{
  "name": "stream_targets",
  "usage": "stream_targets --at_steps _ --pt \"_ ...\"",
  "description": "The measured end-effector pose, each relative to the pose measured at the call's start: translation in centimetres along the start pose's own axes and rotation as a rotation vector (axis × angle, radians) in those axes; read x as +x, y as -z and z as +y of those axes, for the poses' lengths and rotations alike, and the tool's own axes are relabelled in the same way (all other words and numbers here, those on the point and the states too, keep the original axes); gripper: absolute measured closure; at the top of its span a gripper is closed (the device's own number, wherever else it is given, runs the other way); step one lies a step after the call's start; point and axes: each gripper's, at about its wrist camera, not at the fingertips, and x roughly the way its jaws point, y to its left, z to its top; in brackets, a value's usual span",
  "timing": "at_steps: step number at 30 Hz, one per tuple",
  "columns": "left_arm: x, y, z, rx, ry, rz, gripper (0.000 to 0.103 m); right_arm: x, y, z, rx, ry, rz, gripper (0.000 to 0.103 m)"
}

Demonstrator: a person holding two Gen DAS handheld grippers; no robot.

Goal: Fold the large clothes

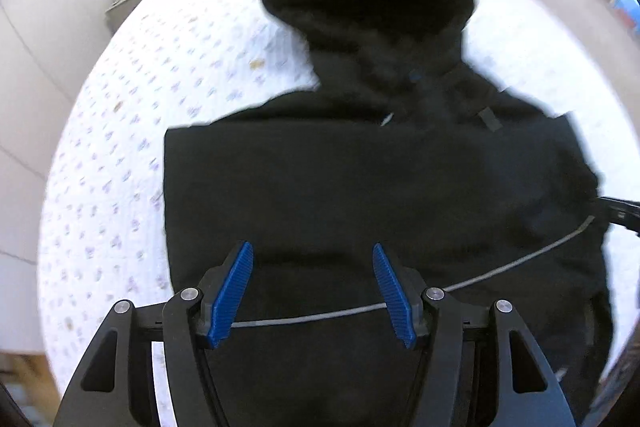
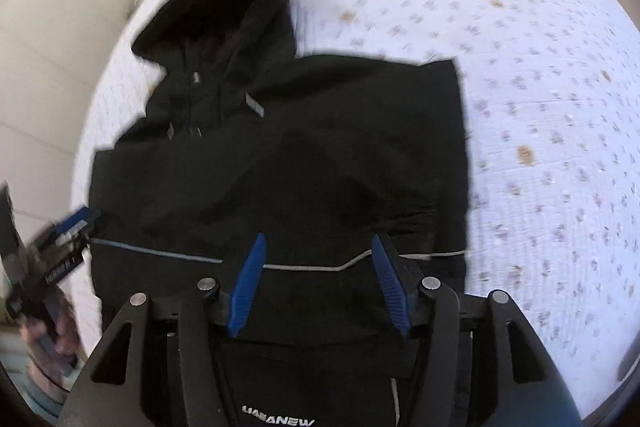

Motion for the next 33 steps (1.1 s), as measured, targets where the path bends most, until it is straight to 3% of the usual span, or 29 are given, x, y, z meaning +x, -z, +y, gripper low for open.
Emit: stream_targets --at_steps 3,6,12,22,26,33 --pt "1.7 0.4 -0.2 0.006 -0.039 0.051 0.039 1.4 0.3 0.6 -0.052 0.085 0.010 0.044" --pt "2.9 0.7 -0.9 0.037 -0.092 0.083 0.038 4.5 0.0 1.3 -0.060 0.151 0.090 0.045" --pt "3.3 0.6 -0.6 0.023 -0.086 0.094 0.038 6.0 -1.0 2.1 -0.076 0.157 0.101 0.045" --pt "2.6 0.3 -0.4 0.023 -0.066 0.076 0.036 4.4 -0.2 1.8 -0.088 0.153 0.093 0.044" --pt "-1.1 -2.5 2.0 -0.025 0.005 -0.043 0.036 1.0 -1.9 1.5 -0.054 0.041 0.006 0.044" --pt "-3.0 -12.5 3.6 -0.007 -0.027 -0.221 0.036 -1.5 -11.2 2.9 -0.086 0.034 -0.192 0.044"
